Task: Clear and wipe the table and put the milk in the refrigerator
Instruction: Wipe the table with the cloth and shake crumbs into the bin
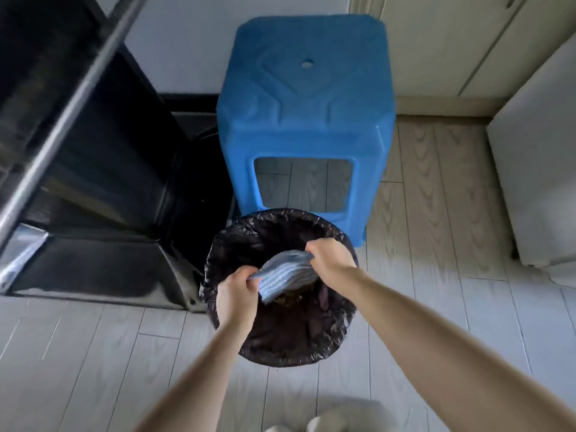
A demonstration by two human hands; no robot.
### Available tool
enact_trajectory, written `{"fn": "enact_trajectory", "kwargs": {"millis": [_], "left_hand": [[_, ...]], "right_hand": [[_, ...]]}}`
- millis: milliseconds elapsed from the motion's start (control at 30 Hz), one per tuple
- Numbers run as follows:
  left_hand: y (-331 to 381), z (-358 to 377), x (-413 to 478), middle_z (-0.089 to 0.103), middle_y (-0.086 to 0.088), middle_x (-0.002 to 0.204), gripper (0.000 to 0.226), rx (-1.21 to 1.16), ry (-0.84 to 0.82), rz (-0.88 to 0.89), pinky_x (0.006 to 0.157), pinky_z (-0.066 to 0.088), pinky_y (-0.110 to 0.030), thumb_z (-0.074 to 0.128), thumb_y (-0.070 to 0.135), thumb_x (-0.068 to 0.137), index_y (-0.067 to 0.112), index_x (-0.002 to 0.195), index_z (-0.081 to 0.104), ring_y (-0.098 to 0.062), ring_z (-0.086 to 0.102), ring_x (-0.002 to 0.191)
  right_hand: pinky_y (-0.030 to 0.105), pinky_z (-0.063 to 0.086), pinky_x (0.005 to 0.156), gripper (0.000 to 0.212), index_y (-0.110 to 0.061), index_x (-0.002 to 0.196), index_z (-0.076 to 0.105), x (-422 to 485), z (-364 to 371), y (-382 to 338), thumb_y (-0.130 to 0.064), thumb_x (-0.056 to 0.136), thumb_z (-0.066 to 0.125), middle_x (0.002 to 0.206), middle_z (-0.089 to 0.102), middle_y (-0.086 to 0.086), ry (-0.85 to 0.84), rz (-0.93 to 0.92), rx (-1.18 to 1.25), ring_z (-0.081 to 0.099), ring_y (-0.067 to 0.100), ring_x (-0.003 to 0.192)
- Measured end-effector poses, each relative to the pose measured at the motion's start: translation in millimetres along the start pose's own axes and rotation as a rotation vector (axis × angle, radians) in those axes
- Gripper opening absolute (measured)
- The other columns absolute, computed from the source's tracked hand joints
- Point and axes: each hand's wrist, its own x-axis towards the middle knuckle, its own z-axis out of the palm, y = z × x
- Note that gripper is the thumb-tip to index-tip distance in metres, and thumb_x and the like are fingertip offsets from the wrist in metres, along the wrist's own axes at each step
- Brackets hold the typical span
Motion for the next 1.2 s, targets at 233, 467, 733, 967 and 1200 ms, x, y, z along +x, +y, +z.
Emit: {"fn": "enact_trajectory", "kwargs": {"millis": [233,467,733,967,1200], "left_hand": [[-12.5,10.9,2.8,0.069,-0.004,0.082,0.014,0.01,-0.029,0.013,0.06,0.036,-0.026,0.059,0.019,0.085,0.018,0.094,0.069,-0.022,0.059,0.074],[-2.4,0.9,-3.3,0.068,-0.01,0.081,0.012,-0.102,0.096,-0.117,0.065,0.037,-0.027,0.058,0.013,0.085,0.012,0.09,0.069,-0.029,0.06,0.08],[68.8,-51.8,-72.3,0.066,-0.009,0.091,0.018,-0.243,0.173,-0.247,0.058,0.022,-0.018,0.054,0.009,0.087,0.005,0.1,0.066,-0.015,0.046,0.079],[166.6,-141.9,-138.3,0.059,-0.002,0.085,0.017,-0.33,0.115,-0.183,0.06,0.025,-0.016,0.051,0.006,0.086,0.002,0.097,0.063,-0.015,0.047,0.078],[239.0,-238.2,-180.9,0.054,0.01,0.061,0.01,-0.609,0.023,-0.194,0.051,0.038,-0.008,0.054,0.011,0.08,0.013,0.071,0.057,-0.002,0.047,0.057]], "right_hand": [[0.027,0.041,0.061,0.016,-0.008,0.072,0.059,8.6,9.4,5.9,0.003,0.079,0.049,0.072,0.06,0.009,-0.02,-0.021,0.123,0.059,0.024,0.078],[0.036,0.047,0.067,0.02,-0.002,0.086,0.06,-8.1,-7.5,13.9,0.006,0.082,0.042,0.086,0.06,0.014,0.082,0.051,0.199,0.06,0.031,0.084],[0.029,0.039,0.064,0.017,-0.008,0.091,0.065,-77.8,-92.0,-10.5,-0.002,0.083,0.051,0.084,0.062,0.009,0.058,0.008,0.203,0.054,0.024,0.078],[0.03,0.037,0.063,0.017,-0.019,0.072,0.055,-161.0,-207.3,-45.1,-0.007,0.083,0.058,0.077,0.057,0.002,0.067,0.033,0.212,0.051,0.021,0.075],[0.028,0.036,0.058,0.01,-0.017,0.071,0.056,-221.0,-304.4,-94.4,-0.013,0.078,0.061,0.076,0.059,0.006,0.043,-0.016,0.145,0.053,0.02,0.072]]}}
